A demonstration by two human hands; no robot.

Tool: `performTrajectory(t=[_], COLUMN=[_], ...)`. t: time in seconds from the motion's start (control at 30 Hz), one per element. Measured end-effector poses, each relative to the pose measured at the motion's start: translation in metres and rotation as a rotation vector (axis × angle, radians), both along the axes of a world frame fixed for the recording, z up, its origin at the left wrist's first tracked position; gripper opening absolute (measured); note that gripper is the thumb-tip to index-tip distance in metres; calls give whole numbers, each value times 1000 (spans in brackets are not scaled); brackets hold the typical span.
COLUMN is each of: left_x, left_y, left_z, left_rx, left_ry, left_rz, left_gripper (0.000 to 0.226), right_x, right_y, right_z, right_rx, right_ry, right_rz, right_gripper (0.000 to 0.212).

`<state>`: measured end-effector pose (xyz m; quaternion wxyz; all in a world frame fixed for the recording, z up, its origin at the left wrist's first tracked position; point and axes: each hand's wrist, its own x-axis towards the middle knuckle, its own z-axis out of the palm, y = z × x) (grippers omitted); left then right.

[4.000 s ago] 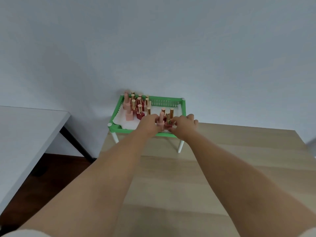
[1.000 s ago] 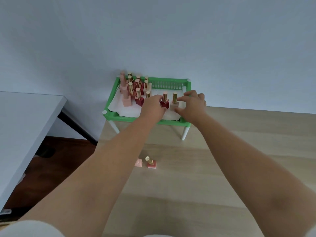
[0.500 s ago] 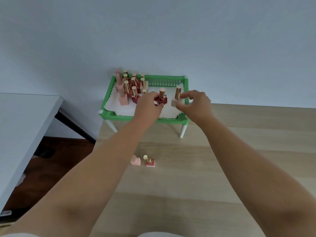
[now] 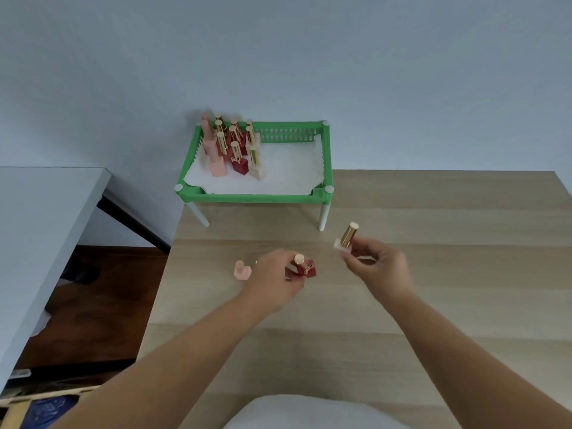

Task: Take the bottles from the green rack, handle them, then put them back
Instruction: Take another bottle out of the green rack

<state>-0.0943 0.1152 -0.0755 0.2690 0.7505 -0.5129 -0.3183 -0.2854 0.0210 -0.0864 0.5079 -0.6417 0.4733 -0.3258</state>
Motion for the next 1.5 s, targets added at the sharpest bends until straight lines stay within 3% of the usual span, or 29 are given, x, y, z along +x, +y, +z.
performTrajectory(t=[0.27, 0.47, 0.6, 1.0, 1.13, 1.37, 1.5], left_x=[-12, -14, -12, -16, -9, 59, 89], left_y=[-3, -8, -12, -9, 21, 85, 88], left_z=[-41, -60, -65, -62, -43, -40, -61], left_rx=[91, 143, 144, 81, -17, -10, 33], left_ry=[-105, -183, -222, -184, -87, -76, -79], left_rz=[-19, -11, -3, -12, 23, 312, 316], left_gripper=[26, 29, 24, 36, 46, 22, 30], right_x=[-2, 2, 4, 6, 2, 22, 60], right_y=[16, 13, 14, 16, 18, 20, 18], right_z=[-49, -62, -65, -70, -61, -15, 10], right_rx=[19, -26, -26, 9, 0, -330, -553], right_ry=[204, 334, 350, 353, 357, 266, 259], right_rz=[96, 181, 176, 119, 135, 143, 236], right_gripper=[36, 22, 21, 27, 45, 43, 36])
